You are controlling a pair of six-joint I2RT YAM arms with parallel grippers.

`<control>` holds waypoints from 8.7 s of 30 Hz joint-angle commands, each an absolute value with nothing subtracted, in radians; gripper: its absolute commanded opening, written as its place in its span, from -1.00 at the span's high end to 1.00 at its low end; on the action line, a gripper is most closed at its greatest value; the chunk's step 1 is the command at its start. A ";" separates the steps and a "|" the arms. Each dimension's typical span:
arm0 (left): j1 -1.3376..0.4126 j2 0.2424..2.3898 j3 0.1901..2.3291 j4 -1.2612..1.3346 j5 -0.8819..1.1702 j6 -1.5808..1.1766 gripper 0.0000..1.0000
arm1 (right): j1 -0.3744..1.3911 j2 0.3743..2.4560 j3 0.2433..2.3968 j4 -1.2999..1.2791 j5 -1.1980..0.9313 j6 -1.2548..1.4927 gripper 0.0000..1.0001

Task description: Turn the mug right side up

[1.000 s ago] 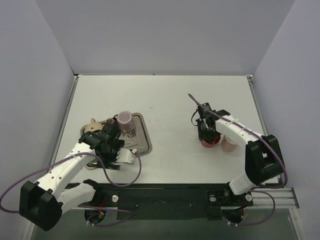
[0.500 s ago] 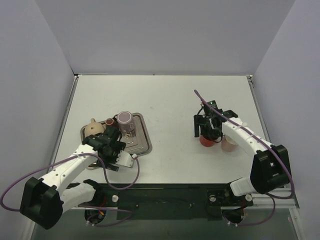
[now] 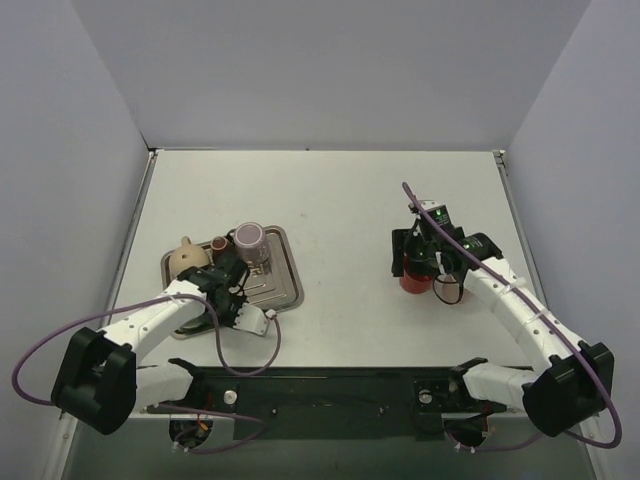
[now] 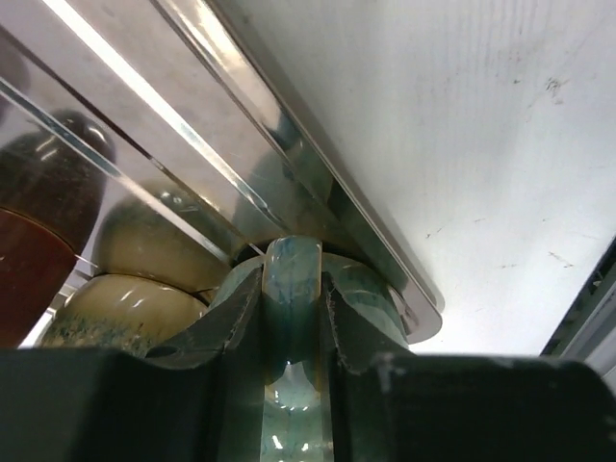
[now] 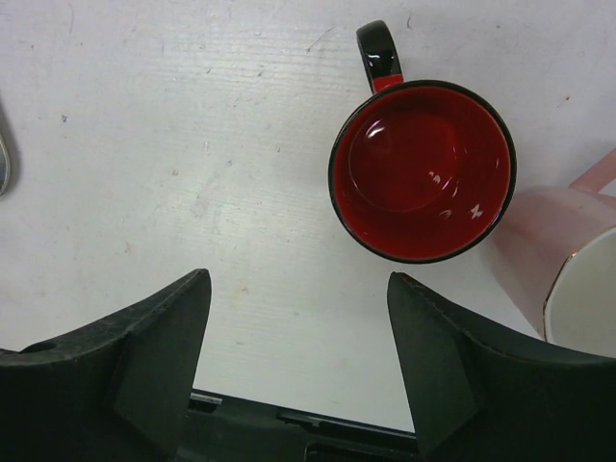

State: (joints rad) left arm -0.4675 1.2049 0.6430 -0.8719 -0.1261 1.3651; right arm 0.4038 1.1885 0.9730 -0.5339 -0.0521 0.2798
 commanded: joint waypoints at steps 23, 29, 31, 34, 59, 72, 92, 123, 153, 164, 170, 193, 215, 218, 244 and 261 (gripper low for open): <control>-0.431 1.071 1.253 -0.432 0.979 -0.069 1.00 | 0.997 0.874 0.772 0.362 -0.249 0.511 -0.79; -0.430 1.086 1.272 -0.333 1.003 -0.205 1.00 | 1.078 0.985 0.796 0.463 -0.253 0.548 -0.75; -0.430 1.091 1.263 -0.286 1.022 -0.250 1.00 | 1.092 1.009 0.798 0.505 -0.262 0.563 -0.72; -0.431 1.094 1.221 -0.168 1.045 -0.336 1.00 | 1.101 1.043 0.811 0.570 -0.293 0.578 -0.37; -0.331 1.118 1.155 -0.640 0.091 0.531 -0.84 | 0.733 1.696 1.318 -0.499 0.091 0.313 1.00; -0.193 1.180 1.088 -0.537 0.189 0.474 -0.86 | 0.604 1.790 1.223 -0.333 -0.163 0.360 1.00; -0.184 1.307 1.091 -0.336 0.101 -0.044 -0.88 | 0.640 1.496 1.206 -0.443 -0.005 0.348 -0.73; -0.376 1.572 1.112 -0.382 0.357 0.218 -0.85 | 0.630 1.112 0.953 -0.499 0.143 0.314 -0.89; -0.298 1.650 1.097 -0.344 -0.031 -0.408 -0.94 | 0.630 1.072 0.825 -0.462 0.156 0.360 -0.89; -0.298 1.736 1.137 -0.472 0.072 -0.354 -0.58 | 0.632 1.066 0.801 -0.454 0.153 0.364 -0.88; -0.298 1.743 1.146 -0.482 0.121 -0.347 -0.13 | 0.630 1.062 0.793 -0.449 0.155 0.362 -0.88; -0.310 1.640 1.172 -0.471 0.207 -0.108 1.00 | 0.632 0.963 0.810 -0.476 0.144 0.356 -0.88; -0.416 1.836 1.350 -0.753 -0.021 -0.055 -0.40 | 0.638 0.986 0.779 -0.472 0.133 0.365 -0.88; -0.416 1.903 1.403 -0.820 -0.066 -0.038 -0.40 | 0.641 0.985 0.773 -0.465 0.137 0.368 -0.88; -0.425 1.959 1.537 -1.088 0.317 0.156 1.00 | 0.643 1.006 0.750 -0.439 0.156 0.353 -0.88; -0.445 1.905 1.637 -1.209 0.064 0.278 0.31 | 0.644 1.008 0.718 -0.426 0.163 0.356 -0.88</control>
